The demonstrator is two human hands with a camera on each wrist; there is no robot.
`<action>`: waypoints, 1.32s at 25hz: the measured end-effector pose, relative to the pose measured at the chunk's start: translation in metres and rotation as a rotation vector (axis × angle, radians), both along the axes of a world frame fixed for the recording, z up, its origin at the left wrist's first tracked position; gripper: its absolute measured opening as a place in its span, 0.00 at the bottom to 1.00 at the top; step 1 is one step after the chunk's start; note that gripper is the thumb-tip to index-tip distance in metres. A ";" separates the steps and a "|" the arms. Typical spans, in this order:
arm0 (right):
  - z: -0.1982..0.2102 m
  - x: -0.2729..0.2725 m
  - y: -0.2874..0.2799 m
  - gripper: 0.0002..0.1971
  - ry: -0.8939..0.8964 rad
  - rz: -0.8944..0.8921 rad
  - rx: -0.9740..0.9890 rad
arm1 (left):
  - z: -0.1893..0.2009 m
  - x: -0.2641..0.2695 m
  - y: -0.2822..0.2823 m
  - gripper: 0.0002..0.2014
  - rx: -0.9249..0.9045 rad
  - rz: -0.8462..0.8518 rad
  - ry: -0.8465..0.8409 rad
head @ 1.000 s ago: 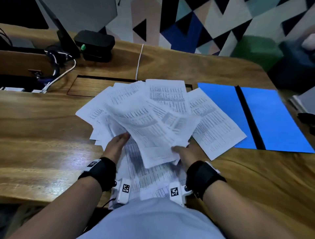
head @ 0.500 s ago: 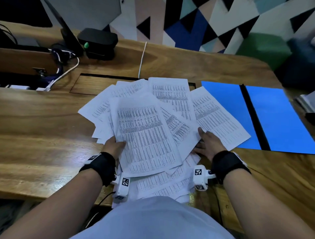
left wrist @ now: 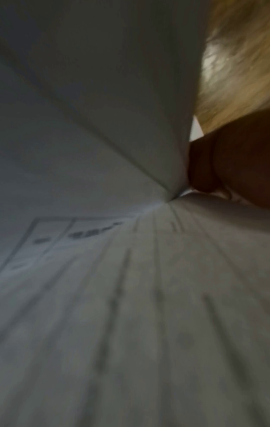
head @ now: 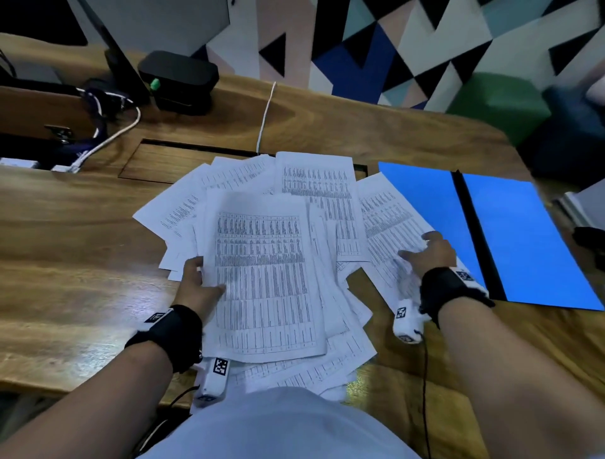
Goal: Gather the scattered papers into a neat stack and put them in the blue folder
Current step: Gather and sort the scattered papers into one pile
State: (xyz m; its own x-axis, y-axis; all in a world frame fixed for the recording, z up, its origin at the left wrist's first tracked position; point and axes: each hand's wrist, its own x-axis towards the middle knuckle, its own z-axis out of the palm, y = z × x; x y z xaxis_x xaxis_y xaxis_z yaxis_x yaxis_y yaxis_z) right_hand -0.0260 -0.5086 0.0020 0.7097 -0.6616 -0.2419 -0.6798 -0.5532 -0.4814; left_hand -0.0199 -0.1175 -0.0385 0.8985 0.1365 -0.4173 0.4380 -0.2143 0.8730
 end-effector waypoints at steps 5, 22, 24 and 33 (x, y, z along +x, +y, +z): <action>-0.024 0.014 -0.055 0.63 0.379 0.126 -0.168 | 0.001 -0.002 0.015 0.42 -0.164 0.054 0.100; 0.005 0.039 -0.041 0.16 -0.182 -0.093 0.147 | -0.003 -0.001 0.048 0.30 -0.069 0.112 0.059; 0.011 0.048 -0.022 0.15 -0.202 -0.060 0.269 | -0.004 0.007 0.056 0.30 -0.066 0.158 0.063; -0.012 0.081 0.083 0.46 0.005 -0.160 0.461 | -0.008 0.016 0.065 0.30 -0.104 0.141 0.107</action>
